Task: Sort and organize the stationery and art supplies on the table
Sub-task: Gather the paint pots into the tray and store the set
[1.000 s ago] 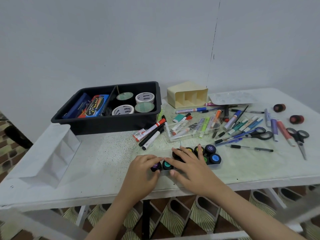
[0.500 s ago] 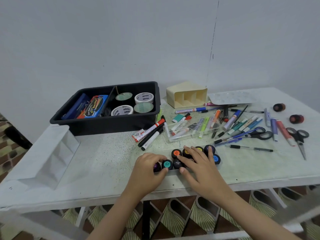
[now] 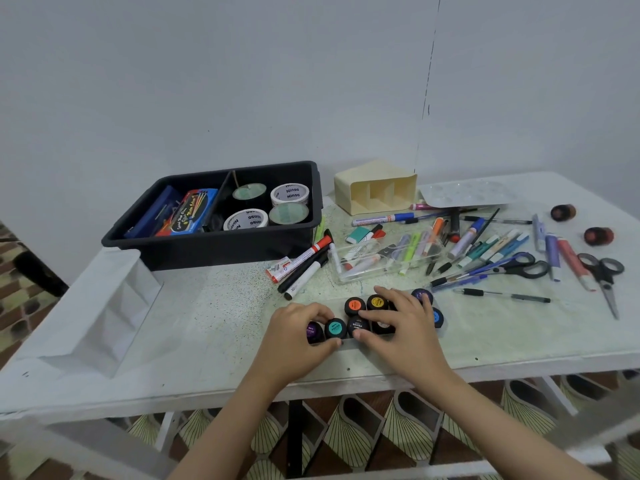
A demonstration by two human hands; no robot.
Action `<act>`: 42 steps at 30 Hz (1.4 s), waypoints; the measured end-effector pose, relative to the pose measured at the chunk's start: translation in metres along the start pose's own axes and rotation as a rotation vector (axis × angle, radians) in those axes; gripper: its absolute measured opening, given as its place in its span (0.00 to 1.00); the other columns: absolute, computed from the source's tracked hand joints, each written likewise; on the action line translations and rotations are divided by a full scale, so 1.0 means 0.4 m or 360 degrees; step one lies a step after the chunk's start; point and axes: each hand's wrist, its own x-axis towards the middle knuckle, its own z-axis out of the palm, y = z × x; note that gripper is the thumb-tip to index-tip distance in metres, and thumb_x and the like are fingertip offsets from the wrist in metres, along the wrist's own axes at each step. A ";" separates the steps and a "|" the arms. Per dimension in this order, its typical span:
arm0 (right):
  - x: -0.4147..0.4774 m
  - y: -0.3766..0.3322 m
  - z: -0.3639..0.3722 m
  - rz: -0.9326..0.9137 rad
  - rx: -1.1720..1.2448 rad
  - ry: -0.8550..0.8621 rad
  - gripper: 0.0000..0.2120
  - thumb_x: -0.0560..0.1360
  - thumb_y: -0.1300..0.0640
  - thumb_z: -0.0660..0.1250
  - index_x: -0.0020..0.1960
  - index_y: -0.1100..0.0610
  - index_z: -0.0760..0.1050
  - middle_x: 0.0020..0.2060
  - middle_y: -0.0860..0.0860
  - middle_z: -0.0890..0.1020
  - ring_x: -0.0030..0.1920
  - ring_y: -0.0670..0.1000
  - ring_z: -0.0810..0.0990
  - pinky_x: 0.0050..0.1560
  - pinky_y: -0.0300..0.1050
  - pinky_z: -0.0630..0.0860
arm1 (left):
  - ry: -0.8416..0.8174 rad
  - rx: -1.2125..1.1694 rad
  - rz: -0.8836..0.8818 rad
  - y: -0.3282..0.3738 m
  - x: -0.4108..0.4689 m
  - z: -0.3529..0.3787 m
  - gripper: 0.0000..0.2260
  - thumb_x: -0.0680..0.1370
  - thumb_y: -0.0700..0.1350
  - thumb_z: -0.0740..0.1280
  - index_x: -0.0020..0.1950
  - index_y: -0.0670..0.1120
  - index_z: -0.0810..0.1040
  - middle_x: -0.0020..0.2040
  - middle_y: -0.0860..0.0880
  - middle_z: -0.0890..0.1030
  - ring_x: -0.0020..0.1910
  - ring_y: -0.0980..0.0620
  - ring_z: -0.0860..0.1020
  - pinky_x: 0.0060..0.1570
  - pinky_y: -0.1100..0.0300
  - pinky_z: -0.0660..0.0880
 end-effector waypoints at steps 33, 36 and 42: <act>-0.079 0.023 0.005 -0.0277 -0.0621 -0.0177 0.29 0.79 0.38 0.43 0.74 0.51 0.63 0.72 0.52 0.66 0.74 0.50 0.58 0.70 0.64 0.43 | -0.0004 0.0306 0.0204 -0.011 -0.025 0.056 0.23 0.79 0.57 0.52 0.74 0.54 0.62 0.74 0.55 0.63 0.73 0.58 0.59 0.72 0.59 0.50; -0.081 0.034 -0.004 -0.0298 -0.0675 -0.0131 0.30 0.80 0.39 0.42 0.73 0.55 0.64 0.71 0.50 0.68 0.73 0.49 0.61 0.71 0.65 0.42 | -0.0133 0.0461 0.0250 -0.001 -0.026 0.060 0.25 0.79 0.61 0.44 0.76 0.56 0.50 0.76 0.57 0.50 0.75 0.60 0.47 0.73 0.59 0.38; -0.068 0.044 -0.020 -0.0322 -0.0689 -0.0144 0.29 0.80 0.41 0.41 0.68 0.53 0.71 0.68 0.52 0.73 0.71 0.53 0.66 0.70 0.68 0.44 | -0.0138 0.0622 0.0311 0.002 -0.025 0.077 0.24 0.82 0.59 0.46 0.74 0.51 0.62 0.73 0.51 0.66 0.73 0.52 0.61 0.71 0.49 0.49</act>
